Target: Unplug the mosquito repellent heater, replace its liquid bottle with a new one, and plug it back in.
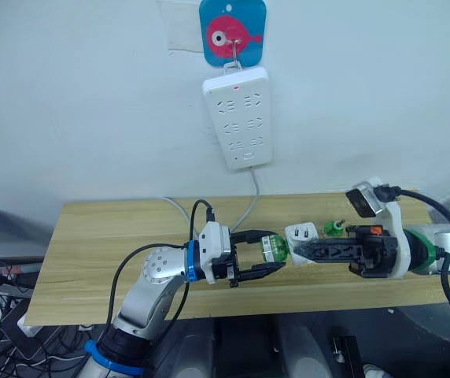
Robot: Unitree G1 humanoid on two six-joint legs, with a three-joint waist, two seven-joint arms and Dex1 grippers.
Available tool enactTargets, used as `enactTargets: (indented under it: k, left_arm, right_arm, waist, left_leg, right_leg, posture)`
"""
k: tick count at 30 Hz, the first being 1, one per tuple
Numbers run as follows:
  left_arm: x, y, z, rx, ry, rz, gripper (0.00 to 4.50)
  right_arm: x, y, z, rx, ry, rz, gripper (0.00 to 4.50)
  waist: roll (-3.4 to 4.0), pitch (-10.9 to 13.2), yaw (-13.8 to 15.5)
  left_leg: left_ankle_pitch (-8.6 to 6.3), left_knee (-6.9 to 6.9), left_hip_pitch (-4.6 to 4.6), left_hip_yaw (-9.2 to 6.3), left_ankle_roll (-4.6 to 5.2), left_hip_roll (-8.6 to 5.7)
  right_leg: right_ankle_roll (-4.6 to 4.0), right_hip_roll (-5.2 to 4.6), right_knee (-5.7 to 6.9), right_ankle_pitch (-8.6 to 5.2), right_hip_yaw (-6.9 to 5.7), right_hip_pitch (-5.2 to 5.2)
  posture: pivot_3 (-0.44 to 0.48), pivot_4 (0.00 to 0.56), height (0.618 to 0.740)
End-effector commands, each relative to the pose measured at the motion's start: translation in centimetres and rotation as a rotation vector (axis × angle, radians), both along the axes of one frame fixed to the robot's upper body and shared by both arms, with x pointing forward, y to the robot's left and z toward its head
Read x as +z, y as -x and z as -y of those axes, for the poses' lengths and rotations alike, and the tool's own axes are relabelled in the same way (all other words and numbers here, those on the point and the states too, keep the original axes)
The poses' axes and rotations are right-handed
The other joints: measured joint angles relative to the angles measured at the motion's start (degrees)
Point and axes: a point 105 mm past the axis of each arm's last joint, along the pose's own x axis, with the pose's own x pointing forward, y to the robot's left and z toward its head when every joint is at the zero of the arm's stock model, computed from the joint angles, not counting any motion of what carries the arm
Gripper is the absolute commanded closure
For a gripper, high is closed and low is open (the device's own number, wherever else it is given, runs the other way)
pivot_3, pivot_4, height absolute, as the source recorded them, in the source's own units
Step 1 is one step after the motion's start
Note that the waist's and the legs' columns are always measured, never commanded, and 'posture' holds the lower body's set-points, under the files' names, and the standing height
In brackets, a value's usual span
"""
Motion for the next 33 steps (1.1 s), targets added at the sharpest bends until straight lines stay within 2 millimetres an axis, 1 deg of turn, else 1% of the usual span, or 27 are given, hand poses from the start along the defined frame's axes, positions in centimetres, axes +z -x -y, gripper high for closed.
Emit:
enactTargets:
  k: [1, 5, 8, 12, 17, 19, 24, 30, 33]
  left_arm:
    - [0.4, 0.5, 0.2, -0.023, 0.018, 0.020, 2.24]
    - [0.4, 0.6, 0.3, -0.030, 0.017, 0.017, 2.24]
    - [0.4, 0.6, 0.3, -0.035, 0.019, 0.015, 2.24]
    - [0.6, 0.7, 0.4, -0.044, 0.026, 0.012, 2.24]
    - [0.9, 0.9, 0.4, -0.052, 0.040, 0.001, 2.24]
    - [1.1, 1.1, 0.3, -0.057, 0.053, -0.007, 2.24]
    - [1.5, 1.3, 0.2, -0.068, 0.068, -0.021, 2.24]
    - [2.1, 1.1, 0.1, -0.046, 0.087, -0.021, 2.24]
    - [2.0, 1.0, 0.1, -0.042, 0.080, -0.015, 2.24]
  right_arm:
    - [1.3, -0.9, -0.5, -0.024, -0.003, 0.051, 4.45]
    - [1.5, -2.4, -1.0, -0.090, 0.040, 0.081, 4.45]
    - [1.1, -3.2, -1.2, -0.137, 0.092, 0.082, 4.45]
    - [-0.2, -3.9, -1.1, -0.176, 0.153, 0.083, 4.45]
    - [-1.9, -4.4, -0.4, -0.216, 0.194, 0.063, 4.45]
    - [-3.2, -4.5, 0.0, -0.232, 0.210, 0.037, 4.45]
    - [-4.8, -4.3, 0.7, -0.251, 0.223, -0.001, 4.45]
    - [-5.9, -3.3, 0.8, -0.226, 0.229, -0.031, 4.45]
    - [-5.9, -2.5, 0.6, -0.200, 0.213, -0.046, 4.45]
  waist:
    - [0.00, 0.00, -0.04]
    - [0.00, 0.00, -0.22]
    - [0.00, 0.00, -0.35]
    - [0.00, 0.00, -0.39]
    - [0.00, 0.00, -0.46]
    - [0.00, 0.00, -0.44]
    - [0.01, 0.00, -0.40]
    - [0.01, -0.01, -0.31]
    - [0.01, -0.01, -0.26]
  left_leg:
    - [0.00, 0.00, 0.00, 0.00, 0.00, 0.00]
    - [0.00, -0.02, -0.01, -0.03, 0.00, 0.01]
    - [0.00, -0.01, -0.04, -0.05, 0.00, 0.00]
    - [0.00, 0.01, -0.07, -0.09, 0.00, 0.00]
    - [0.00, 0.01, -0.07, -0.10, 0.00, 0.00]
    - [0.00, 0.00, -0.07, -0.11, 0.00, -0.01]
    - [0.01, 0.01, -0.07, -0.11, 0.00, -0.01]
    - [0.01, 0.01, -0.07, -0.12, 0.00, -0.01]
    - [0.01, 0.01, -0.07, -0.11, 0.00, -0.01]
  right_leg:
    - [0.00, 0.00, 0.00, 0.00, 0.00, 0.00]
    - [0.00, -0.01, -0.01, 0.00, 0.01, -0.01]
    - [-0.01, -0.03, -0.02, 0.00, 0.02, -0.02]
    - [-0.01, -0.06, -0.01, 0.00, 0.02, -0.02]
    - [-0.01, -0.05, -0.01, 0.00, 0.01, -0.02]
    - [-0.01, -0.05, -0.01, 0.00, 0.01, -0.03]
    - [-0.01, -0.05, 0.00, 0.00, 0.00, -0.03]
    - [-0.01, -0.04, 0.01, 0.00, 0.00, -0.03]
    - [-0.01, -0.04, 0.01, 0.00, 0.00, -0.03]
  posture:
    - [-0.136, 0.300, 0.740]
    - [-0.140, 0.300, 0.740]
    - [-0.142, 0.300, 0.740]
    - [-0.139, 0.299, 0.740]
    - [-0.134, 0.297, 0.740]
    - [-0.134, 0.297, 0.740]
    - [-0.120, 0.289, 0.740]
    - [-0.113, 0.285, 0.740]
    - [-0.110, 0.284, 0.740]
